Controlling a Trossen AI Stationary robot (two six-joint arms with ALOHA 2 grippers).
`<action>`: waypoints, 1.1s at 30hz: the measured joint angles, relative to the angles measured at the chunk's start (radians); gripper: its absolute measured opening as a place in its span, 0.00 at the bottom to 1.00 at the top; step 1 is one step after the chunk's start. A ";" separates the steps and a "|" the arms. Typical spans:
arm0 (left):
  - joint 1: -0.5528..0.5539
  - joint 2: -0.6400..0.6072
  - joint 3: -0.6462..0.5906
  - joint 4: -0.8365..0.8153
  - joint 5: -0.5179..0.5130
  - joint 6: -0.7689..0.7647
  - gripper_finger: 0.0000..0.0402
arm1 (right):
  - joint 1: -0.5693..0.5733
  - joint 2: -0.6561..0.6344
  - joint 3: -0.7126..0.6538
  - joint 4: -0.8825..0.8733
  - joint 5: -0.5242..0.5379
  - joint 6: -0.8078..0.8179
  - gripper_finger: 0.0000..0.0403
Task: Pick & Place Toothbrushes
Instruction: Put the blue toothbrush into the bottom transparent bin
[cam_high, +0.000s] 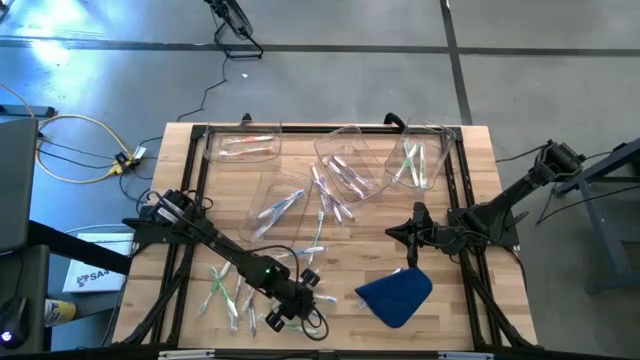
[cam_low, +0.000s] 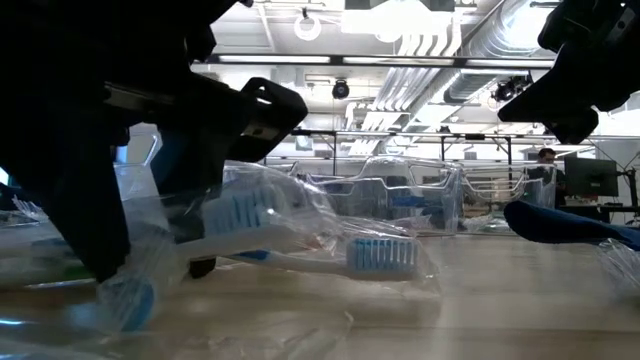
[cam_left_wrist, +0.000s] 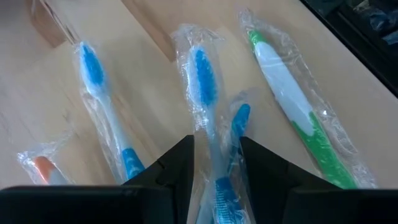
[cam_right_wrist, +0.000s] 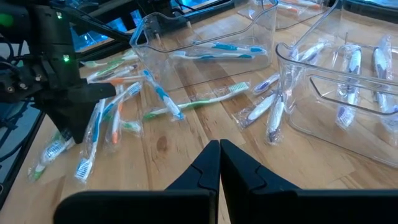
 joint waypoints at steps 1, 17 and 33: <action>0.000 0.000 0.000 0.000 0.000 0.000 0.30 | 0.000 0.000 0.000 0.000 0.000 0.000 0.01; 0.000 0.000 0.000 0.001 0.020 -0.001 0.09 | 0.000 0.000 0.000 -0.001 0.000 0.000 0.01; 0.007 -0.002 0.167 -0.235 0.063 0.054 0.05 | 0.000 0.000 0.000 -0.019 0.000 -0.006 0.01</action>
